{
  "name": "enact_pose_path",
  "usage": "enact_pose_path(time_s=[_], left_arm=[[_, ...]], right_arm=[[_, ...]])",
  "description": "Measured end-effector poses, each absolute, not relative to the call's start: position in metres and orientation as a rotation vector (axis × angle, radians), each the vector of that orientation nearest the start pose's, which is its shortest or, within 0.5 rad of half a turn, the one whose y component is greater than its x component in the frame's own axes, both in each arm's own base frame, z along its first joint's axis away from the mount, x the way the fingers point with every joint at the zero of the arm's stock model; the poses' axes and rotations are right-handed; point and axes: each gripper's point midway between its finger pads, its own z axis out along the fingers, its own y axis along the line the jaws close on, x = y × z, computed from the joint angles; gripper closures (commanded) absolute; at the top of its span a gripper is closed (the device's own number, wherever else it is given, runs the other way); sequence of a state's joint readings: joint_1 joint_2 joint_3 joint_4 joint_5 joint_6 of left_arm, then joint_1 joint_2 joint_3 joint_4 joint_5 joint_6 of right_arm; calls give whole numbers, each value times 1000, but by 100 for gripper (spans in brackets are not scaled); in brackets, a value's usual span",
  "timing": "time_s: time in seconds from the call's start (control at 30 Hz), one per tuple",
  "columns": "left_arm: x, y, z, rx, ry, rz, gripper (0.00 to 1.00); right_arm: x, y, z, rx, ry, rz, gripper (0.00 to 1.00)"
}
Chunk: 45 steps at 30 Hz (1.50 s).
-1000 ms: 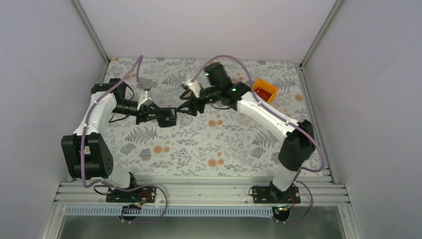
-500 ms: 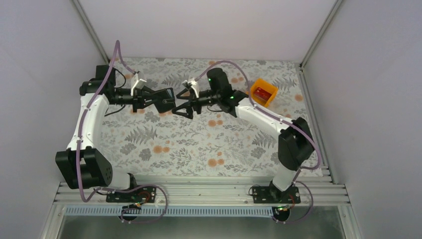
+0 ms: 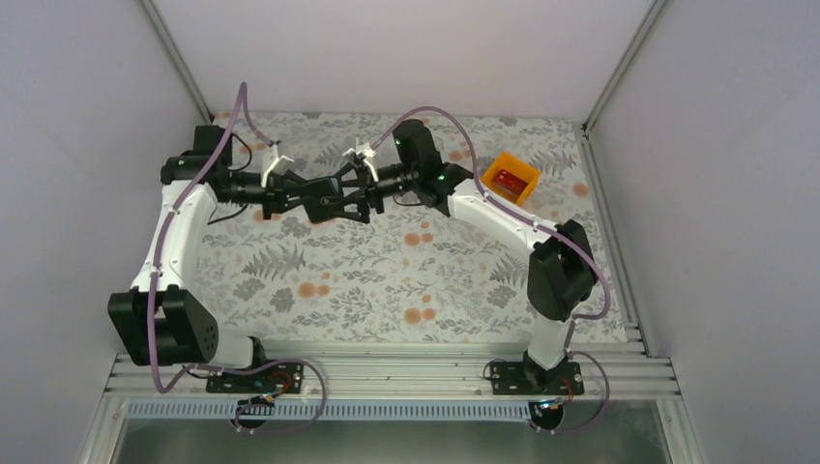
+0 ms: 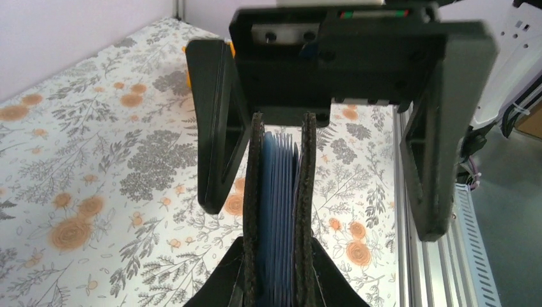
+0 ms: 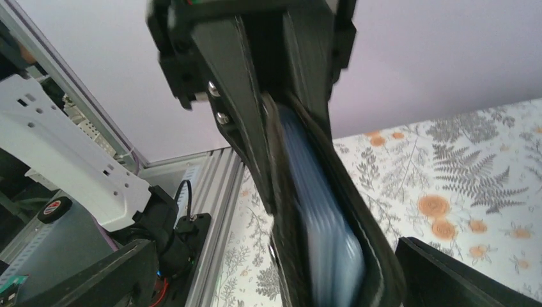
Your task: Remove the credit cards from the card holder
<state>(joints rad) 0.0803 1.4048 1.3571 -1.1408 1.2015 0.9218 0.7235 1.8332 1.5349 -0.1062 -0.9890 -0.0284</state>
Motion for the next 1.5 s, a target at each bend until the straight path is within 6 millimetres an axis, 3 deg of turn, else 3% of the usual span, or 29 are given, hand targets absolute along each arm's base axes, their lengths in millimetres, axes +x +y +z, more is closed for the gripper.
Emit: enact_pose_path(time_s=[0.23, 0.4, 0.47, 0.5, 0.53, 0.57, 0.6, 0.77, 0.83, 1.0, 1.2, 1.33, 1.43, 1.5], left_arm=[[285, -142, 292, 1104, 1773, -1031, 98], [281, -145, 296, 1117, 1760, -1029, 98], [280, -145, 296, 1115, 1761, -1032, 97], [280, -145, 296, 1114, 1763, -1032, 85], [280, -145, 296, 1113, 1765, -1033, 66], [280, -145, 296, 1114, 1766, -1031, 54], [280, -145, 295, 1118, 1763, -1027, 48], [274, -146, 292, 1137, 1746, -1046, 46], [271, -147, 288, 1137, 1752, -1061, 47], [268, -150, 293, 1118, 1715, -1117, 62], [258, -155, 304, 1122, 1639, -1184, 97], [257, -155, 306, 1115, 1633, -1195, 98], [262, -154, 306, 1093, 1655, -1194, 97], [268, -154, 305, 1067, 1689, -1190, 98]], right_arm=[[278, 439, 318, -1315, 1507, 1442, 68], [284, 437, 320, -1295, 1531, 1439, 95], [285, 437, 319, -1297, 1534, 1434, 96], [285, 437, 319, -1301, 1532, 1431, 96], [284, 437, 318, -1305, 1529, 1428, 96], [284, 437, 318, -1307, 1528, 1427, 96], [284, 437, 318, -1310, 1526, 1426, 96], [285, 431, 315, -1318, 1542, 1424, 96], [284, 427, 320, -1328, 1523, 1414, 96], [277, 419, 346, -1365, 1433, 1389, 96], [269, 414, 365, -1395, 1355, 1378, 96], [269, 414, 366, -1396, 1354, 1379, 96], [274, 414, 366, -1373, 1376, 1359, 54], [283, 415, 365, -1333, 1418, 1322, 42]])
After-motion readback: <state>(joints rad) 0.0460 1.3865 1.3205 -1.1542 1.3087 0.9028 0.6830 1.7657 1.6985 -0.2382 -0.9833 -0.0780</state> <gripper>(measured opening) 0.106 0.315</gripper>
